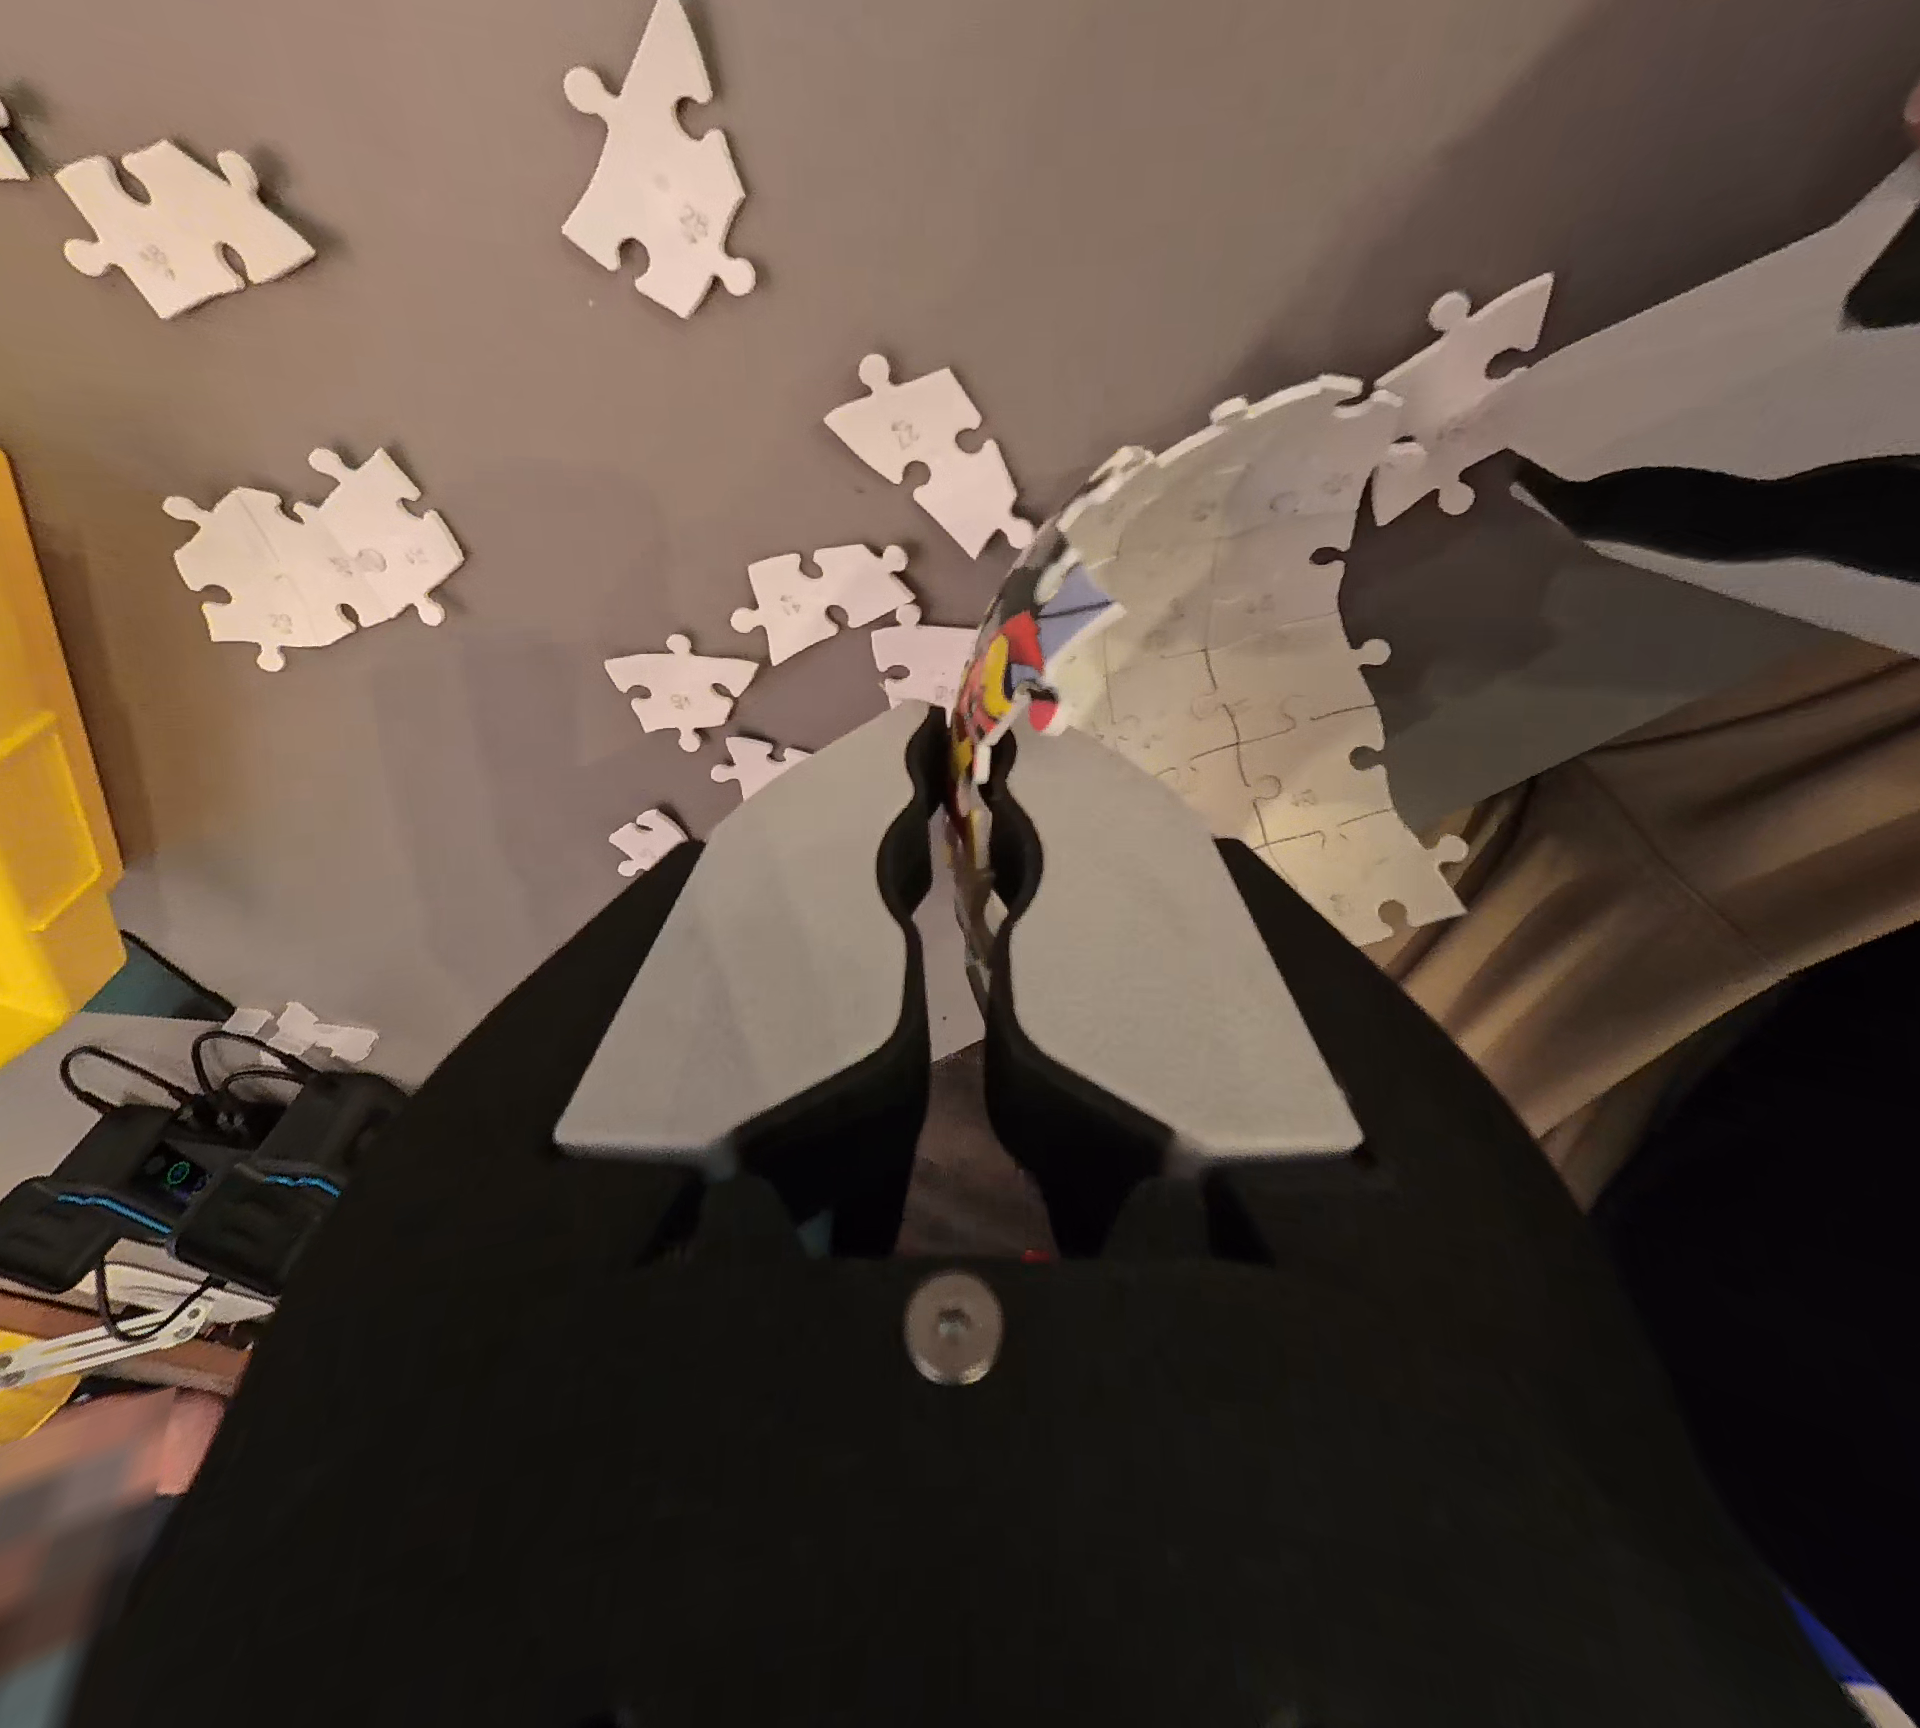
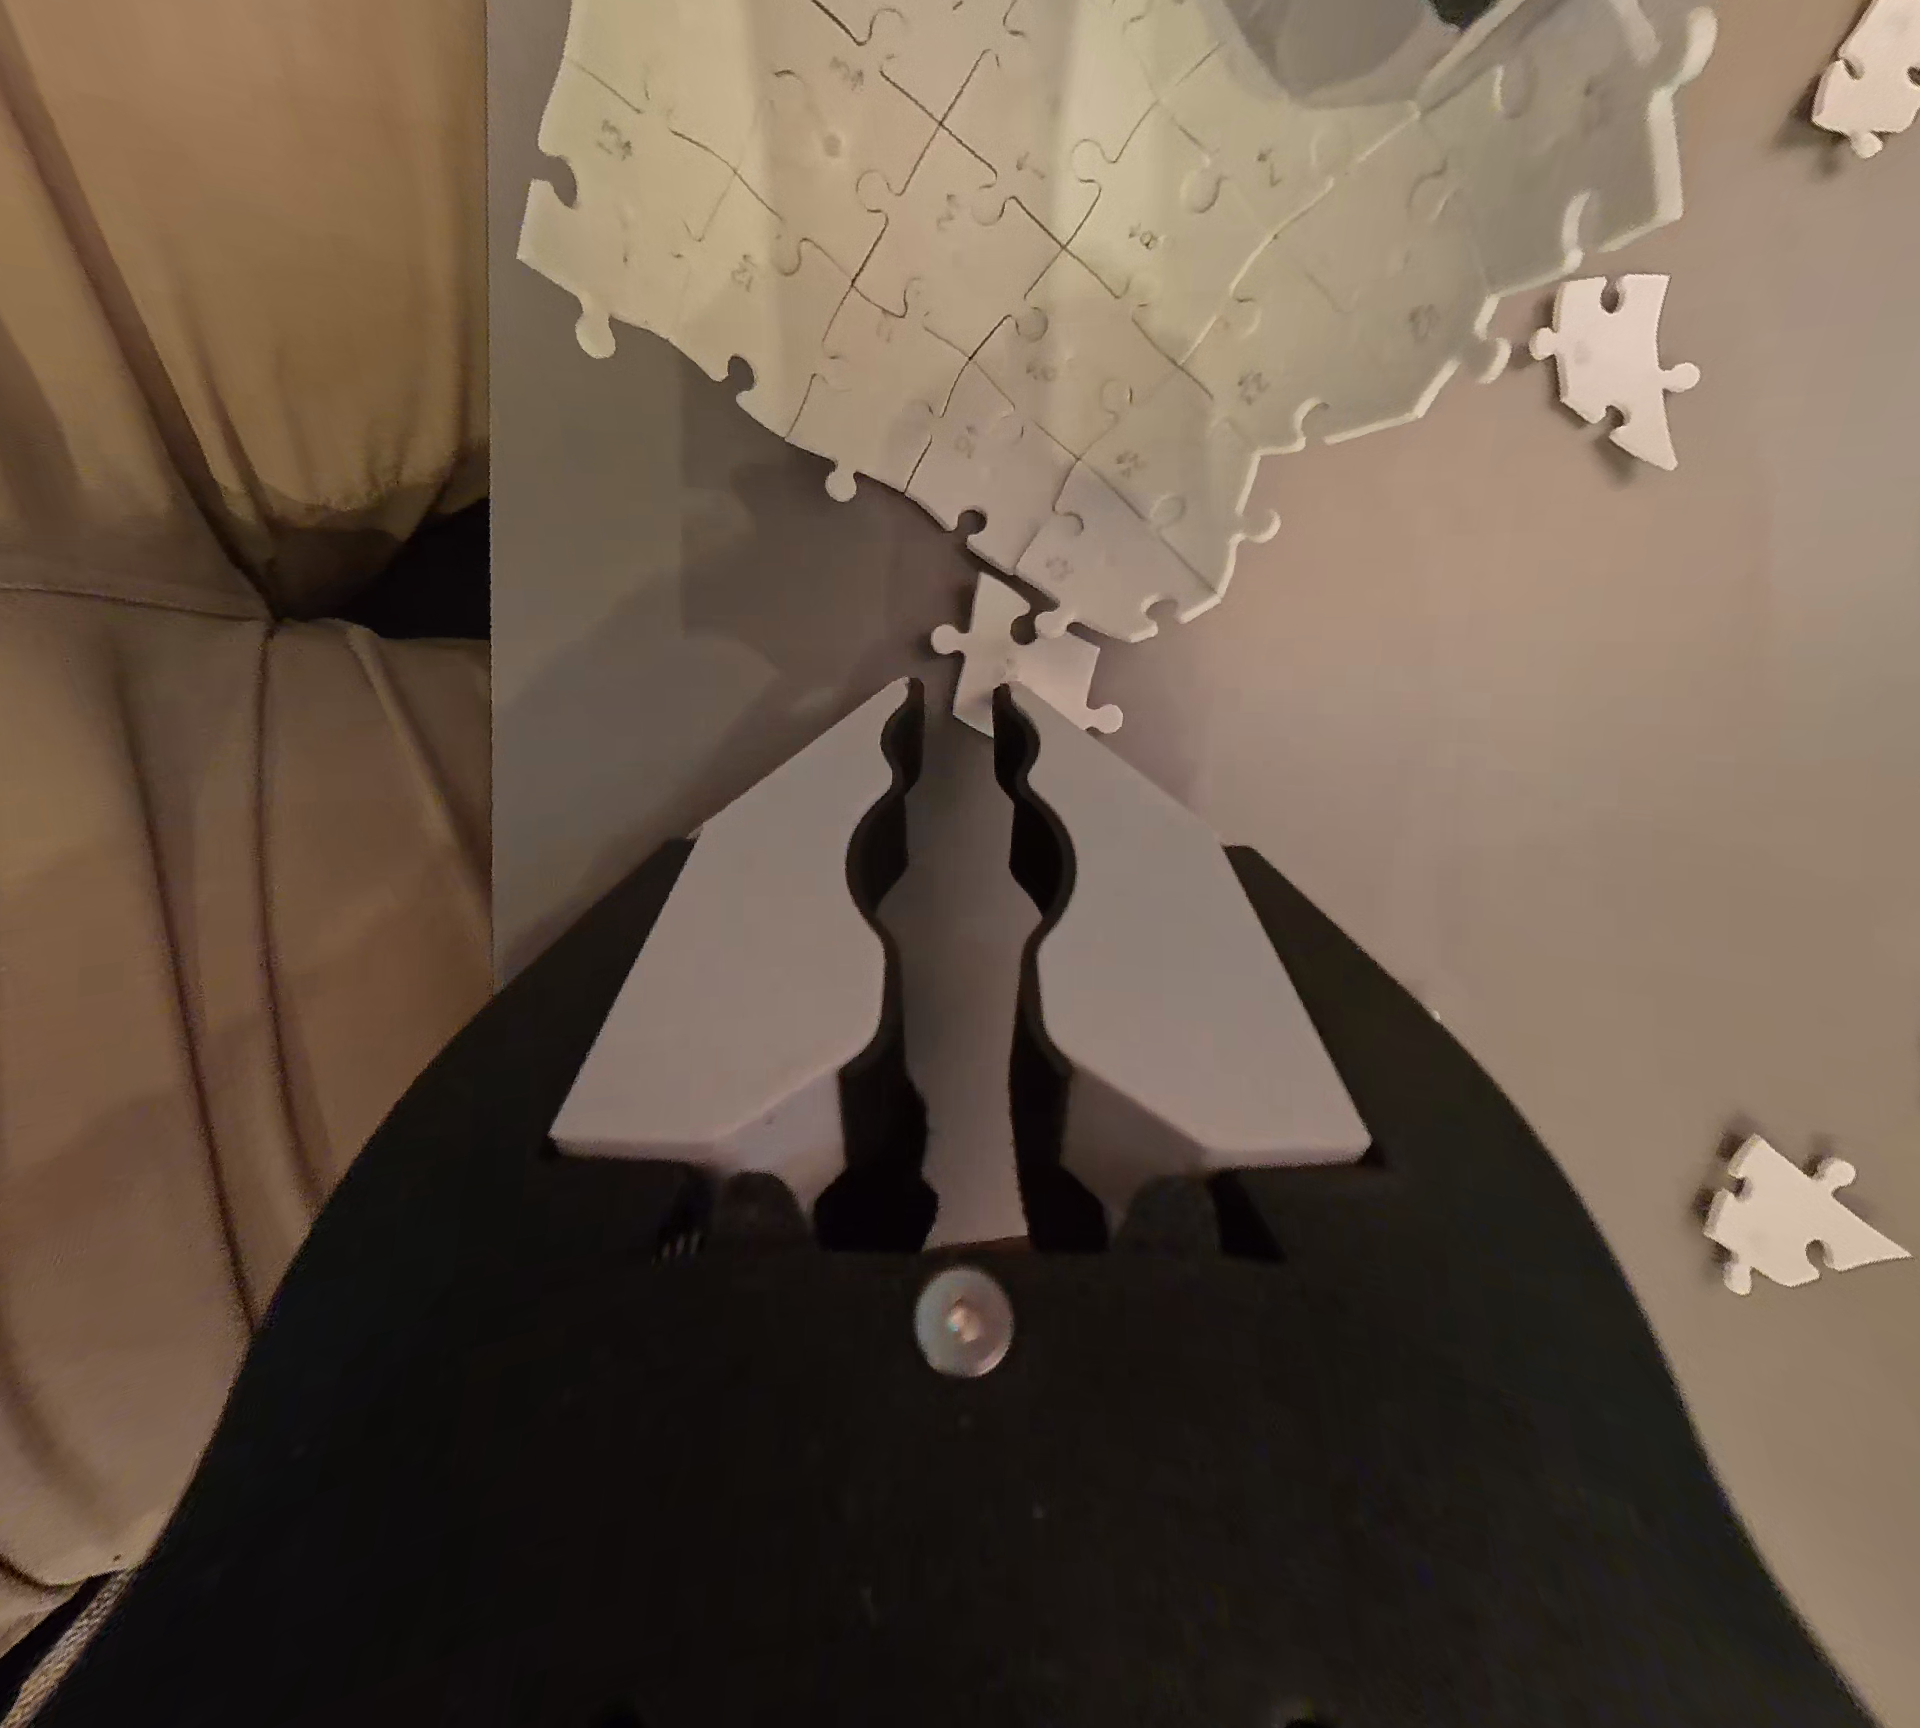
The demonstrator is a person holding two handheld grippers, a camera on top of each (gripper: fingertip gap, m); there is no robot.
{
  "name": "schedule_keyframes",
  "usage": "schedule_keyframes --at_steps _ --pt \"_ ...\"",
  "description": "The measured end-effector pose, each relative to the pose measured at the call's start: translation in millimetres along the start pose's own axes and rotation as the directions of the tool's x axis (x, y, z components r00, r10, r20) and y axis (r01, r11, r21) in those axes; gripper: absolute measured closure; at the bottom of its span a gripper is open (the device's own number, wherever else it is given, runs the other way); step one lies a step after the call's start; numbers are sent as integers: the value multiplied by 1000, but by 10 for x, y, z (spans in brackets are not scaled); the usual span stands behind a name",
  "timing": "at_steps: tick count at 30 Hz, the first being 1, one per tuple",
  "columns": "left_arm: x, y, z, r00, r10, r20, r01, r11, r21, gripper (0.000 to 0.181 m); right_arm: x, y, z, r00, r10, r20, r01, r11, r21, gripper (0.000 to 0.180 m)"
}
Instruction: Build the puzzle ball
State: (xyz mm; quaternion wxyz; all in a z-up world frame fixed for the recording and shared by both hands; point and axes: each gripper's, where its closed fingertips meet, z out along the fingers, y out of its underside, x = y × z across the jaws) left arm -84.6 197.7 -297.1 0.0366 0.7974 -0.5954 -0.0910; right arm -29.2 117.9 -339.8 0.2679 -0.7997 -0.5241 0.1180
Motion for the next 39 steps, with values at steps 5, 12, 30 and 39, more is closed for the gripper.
schedule_keyframes --at_steps 5,12,30,39 --pt "-2 13 15 1000 -9 -4 9 1000 -21 175 64 -82 -71 999 -21 -41 22 999 35 169" --pt "13 49 21 1000 -6 5 6 999 -48 175 85 -117 -75 994 -95 -46 96 995 32 166" --pt "4 16 30 1000 4 14 -3 998 -66 175 125 -151 -157 999 -35 -13 36 994 99 170" --pt "8 -13 19 1000 2 8 -1 996 -84 175 149 -166 -126 998 -65 6 64 993 104 173"
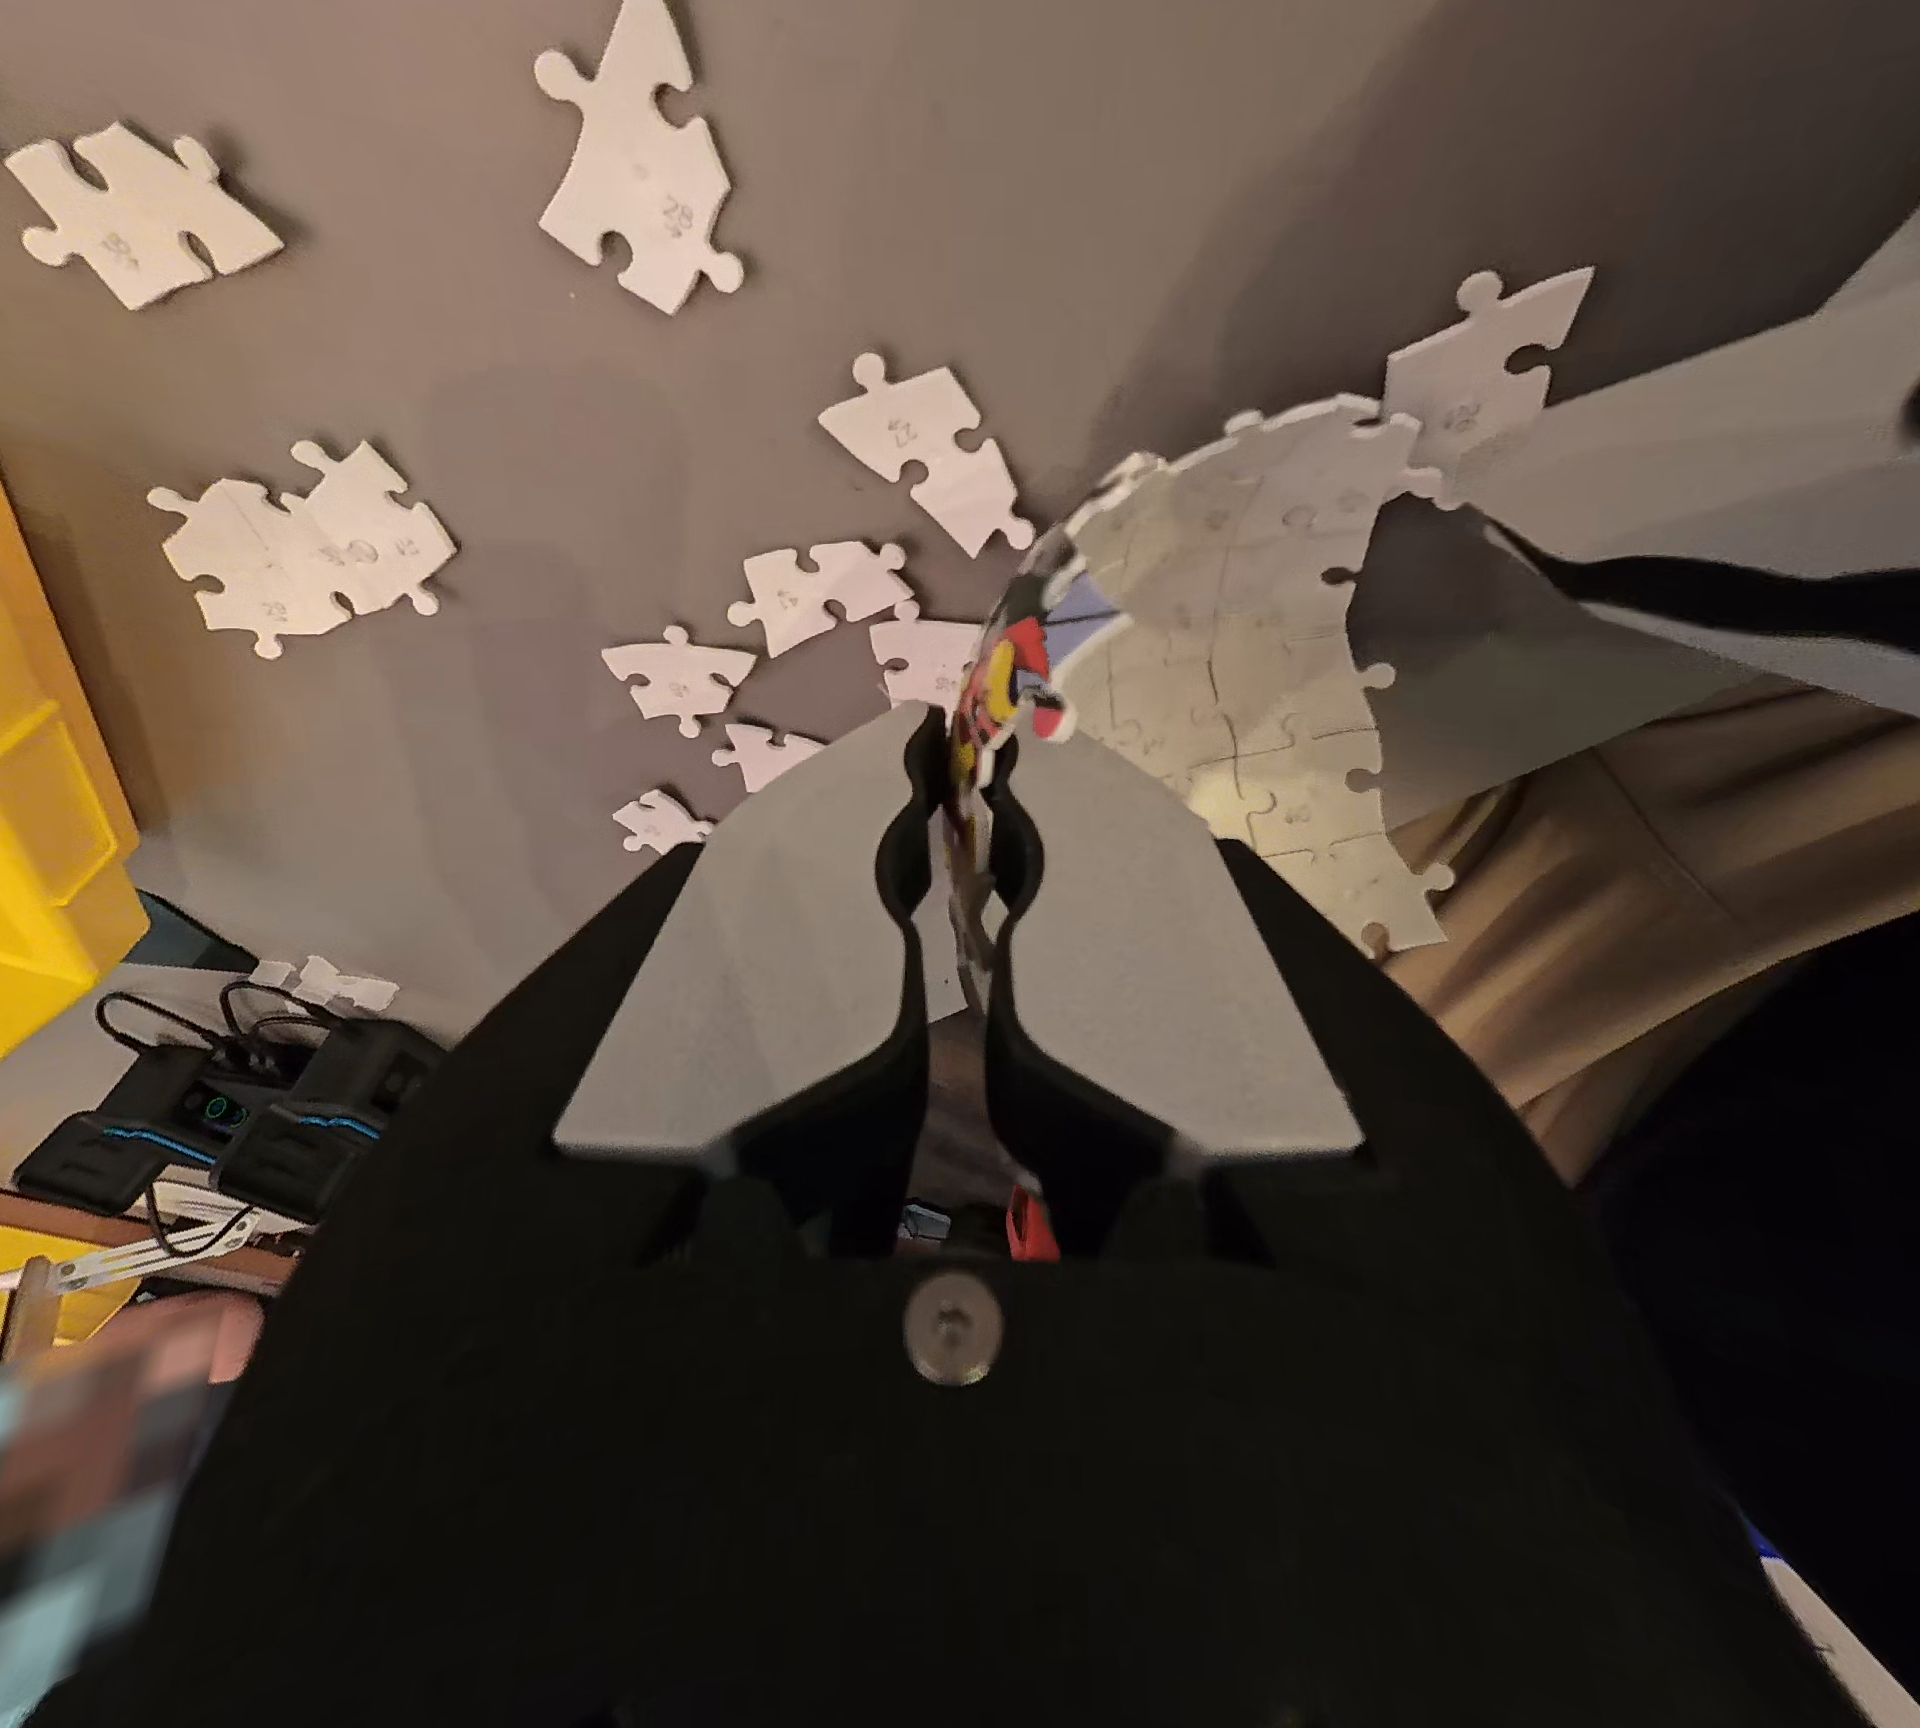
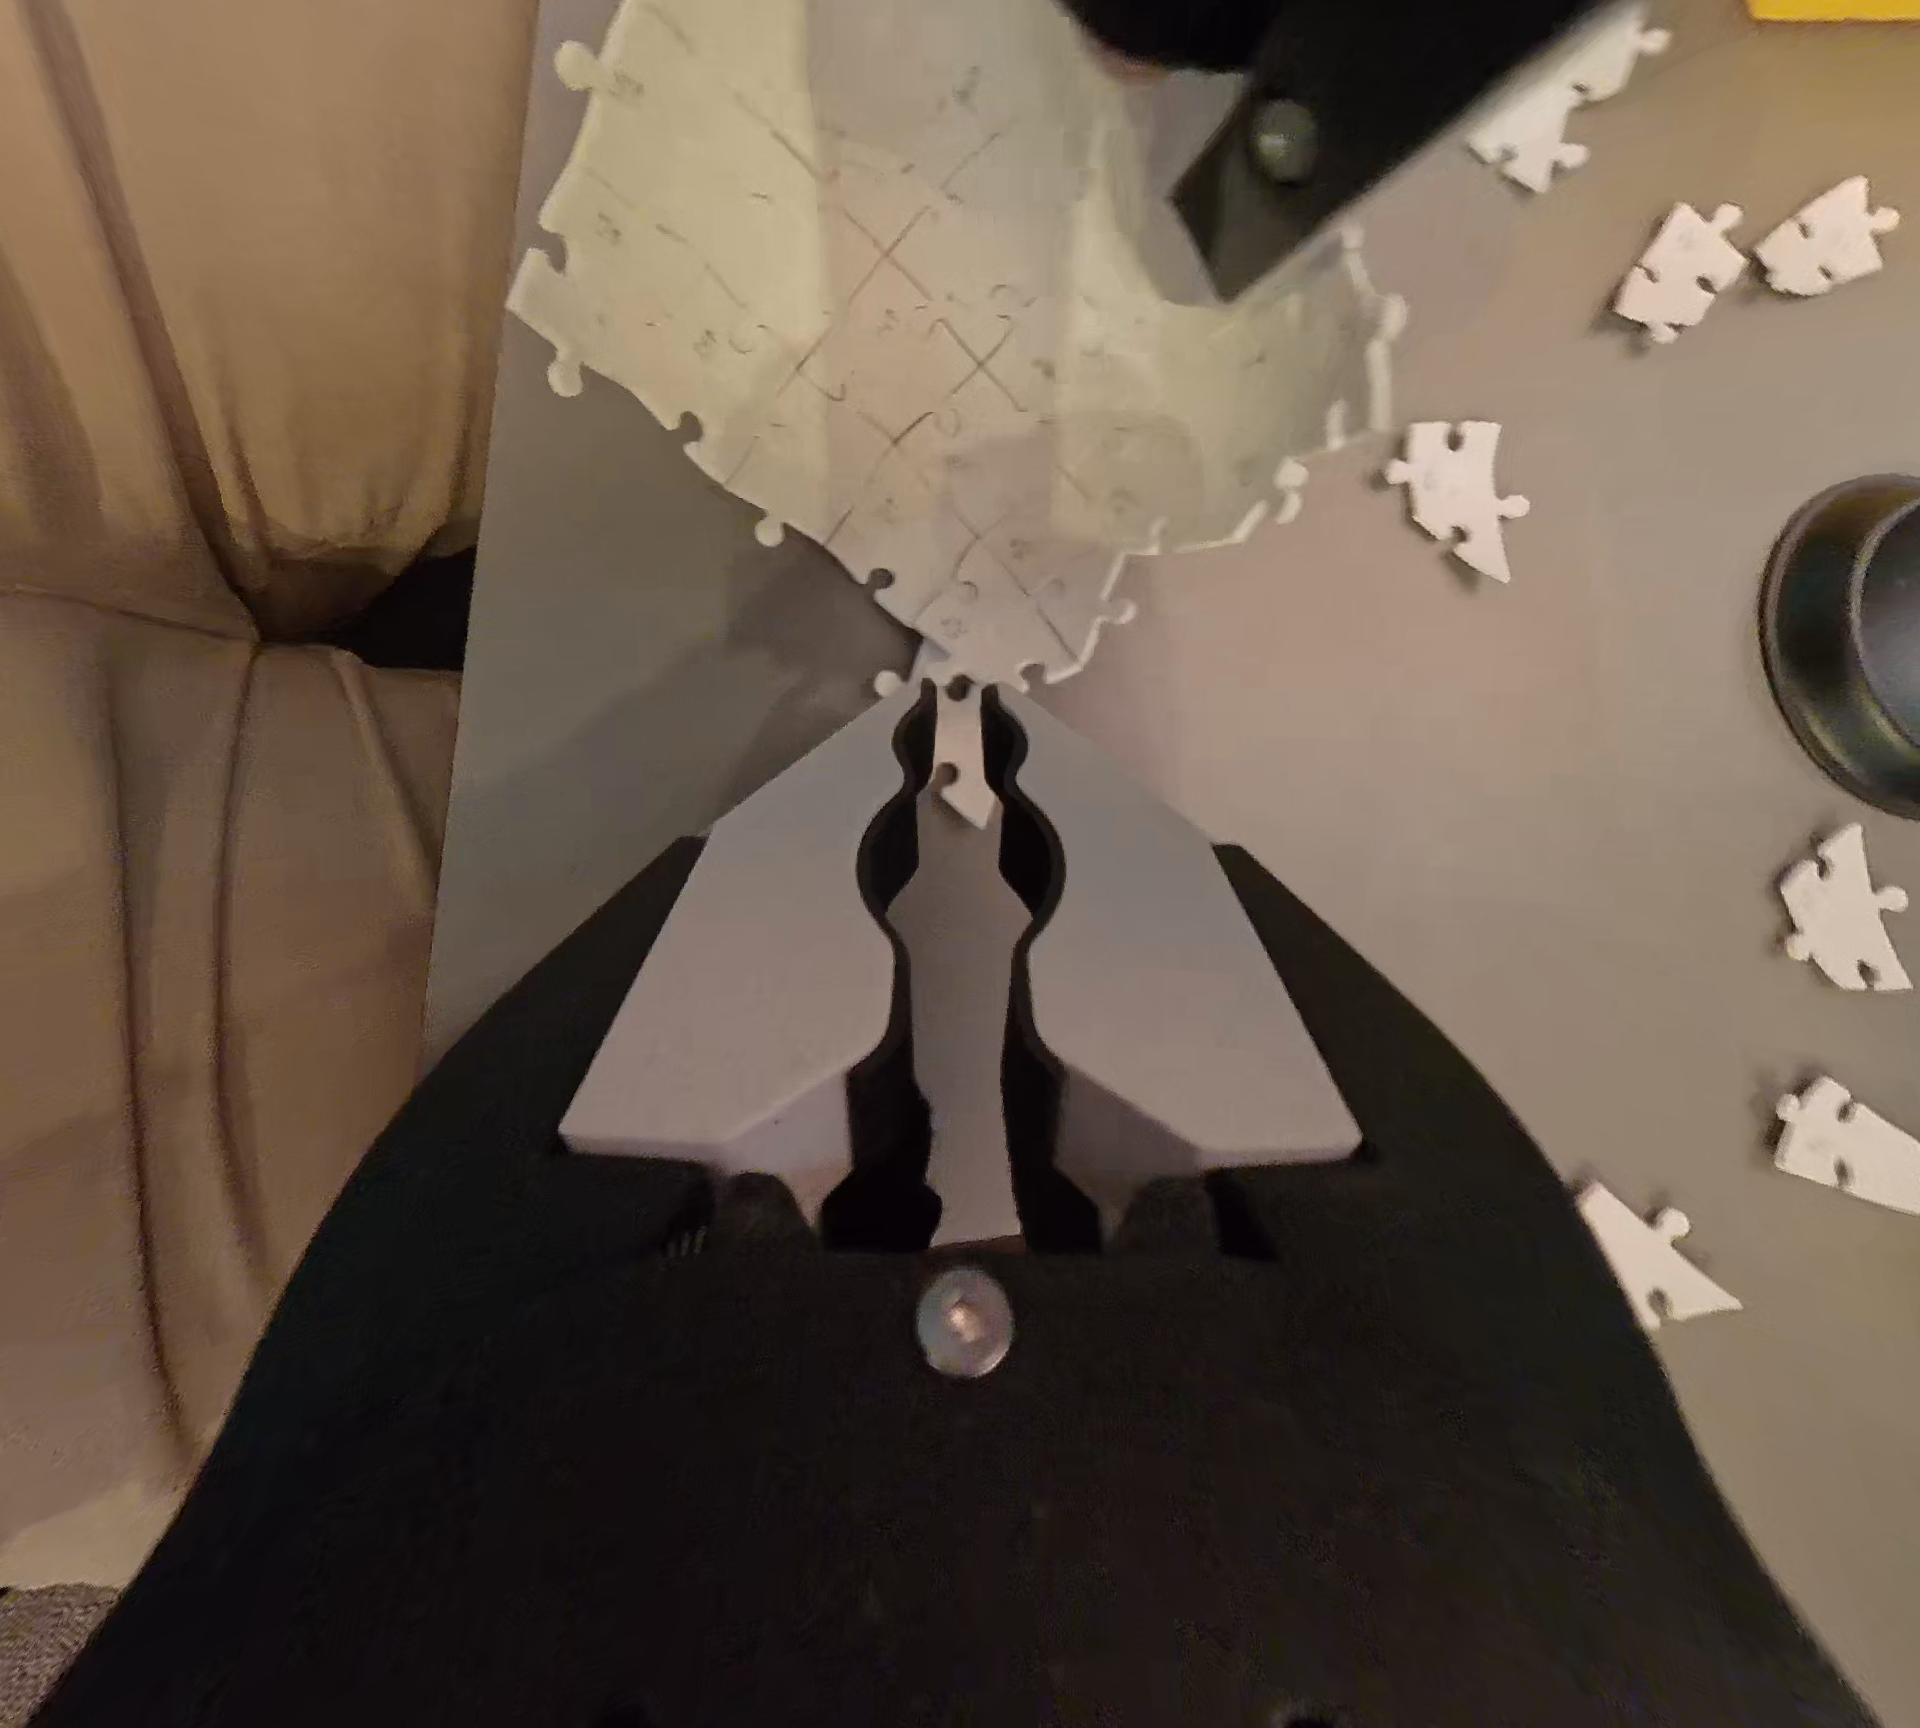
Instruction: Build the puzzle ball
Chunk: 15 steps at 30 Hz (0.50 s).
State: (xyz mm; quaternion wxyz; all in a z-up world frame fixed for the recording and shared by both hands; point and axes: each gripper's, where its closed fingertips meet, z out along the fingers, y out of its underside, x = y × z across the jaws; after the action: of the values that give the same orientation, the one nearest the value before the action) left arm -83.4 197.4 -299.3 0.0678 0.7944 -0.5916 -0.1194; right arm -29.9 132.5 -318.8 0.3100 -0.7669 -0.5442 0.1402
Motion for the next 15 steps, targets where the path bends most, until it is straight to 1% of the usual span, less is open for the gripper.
schedule_keyframes --at_steps 5,8,12,15 --pt "-9 -6 13 1000 -11 -2 11 1000 -8 175 100 59 -98 999 41 -4 -41 999 13 175" --pt "-9 -11 13 1000 -15 -4 15 1000 -11 175 70 67 -58 1000 9 -6 -9 1000 -13 176" --pt "-11 -30 8 1000 -17 0 17 1000 -15 175 18 8 -18 1000 -22 8 22 1000 8 179" --pt "-12 -47 5 1000 -19 4 20 1000 -17 175 21 43 13 1000 -24 11 24 1000 -6 179"
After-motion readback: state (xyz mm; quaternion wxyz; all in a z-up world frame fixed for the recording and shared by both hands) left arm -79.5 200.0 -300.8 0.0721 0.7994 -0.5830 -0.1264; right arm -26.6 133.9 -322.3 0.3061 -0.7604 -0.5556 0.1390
